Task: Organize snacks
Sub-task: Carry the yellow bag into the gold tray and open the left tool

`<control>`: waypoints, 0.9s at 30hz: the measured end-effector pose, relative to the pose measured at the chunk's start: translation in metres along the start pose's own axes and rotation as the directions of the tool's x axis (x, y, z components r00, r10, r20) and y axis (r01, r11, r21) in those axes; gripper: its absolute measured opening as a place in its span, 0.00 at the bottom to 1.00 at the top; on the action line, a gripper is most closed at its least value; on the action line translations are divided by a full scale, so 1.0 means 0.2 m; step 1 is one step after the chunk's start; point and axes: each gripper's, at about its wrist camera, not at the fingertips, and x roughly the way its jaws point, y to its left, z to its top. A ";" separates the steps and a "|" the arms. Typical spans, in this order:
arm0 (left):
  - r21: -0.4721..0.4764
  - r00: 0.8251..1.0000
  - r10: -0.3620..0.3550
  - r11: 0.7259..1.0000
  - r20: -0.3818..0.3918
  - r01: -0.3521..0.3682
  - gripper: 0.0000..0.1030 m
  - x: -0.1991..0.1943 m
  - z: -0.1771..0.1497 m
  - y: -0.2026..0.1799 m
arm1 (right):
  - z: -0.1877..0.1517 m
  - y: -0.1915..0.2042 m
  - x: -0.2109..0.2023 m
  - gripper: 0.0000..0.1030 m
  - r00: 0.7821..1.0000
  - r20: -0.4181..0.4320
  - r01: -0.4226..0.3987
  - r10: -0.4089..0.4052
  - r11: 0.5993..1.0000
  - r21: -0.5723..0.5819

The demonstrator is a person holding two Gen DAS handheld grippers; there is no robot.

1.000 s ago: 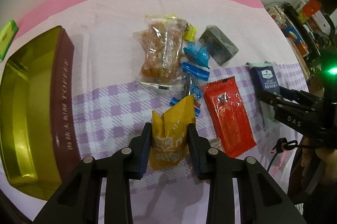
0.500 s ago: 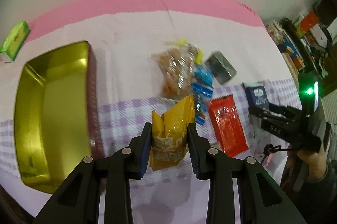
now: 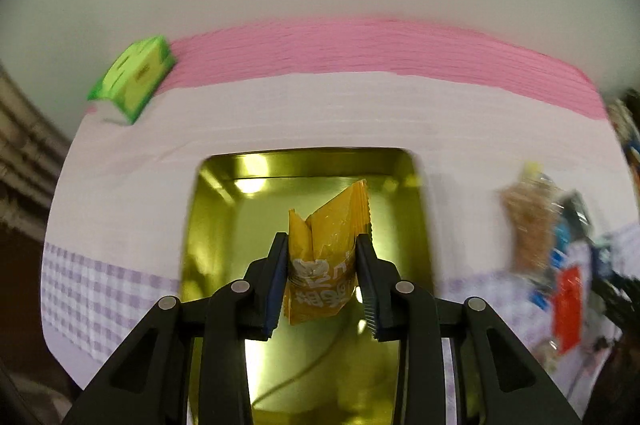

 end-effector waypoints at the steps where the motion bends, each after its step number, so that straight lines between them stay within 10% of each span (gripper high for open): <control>1: -0.004 1.000 0.011 1.000 -0.014 -0.011 0.33 0.04 0.01 0.04 | 0.00 0.00 0.00 0.45 1.000 -0.001 0.004 -0.004 1.000 -0.002; 27: 0.018 0.987 0.139 0.990 -0.085 -0.138 0.35 0.34 0.04 0.16 | 0.01 0.00 0.00 0.46 1.000 -0.011 0.013 -0.013 1.000 -0.001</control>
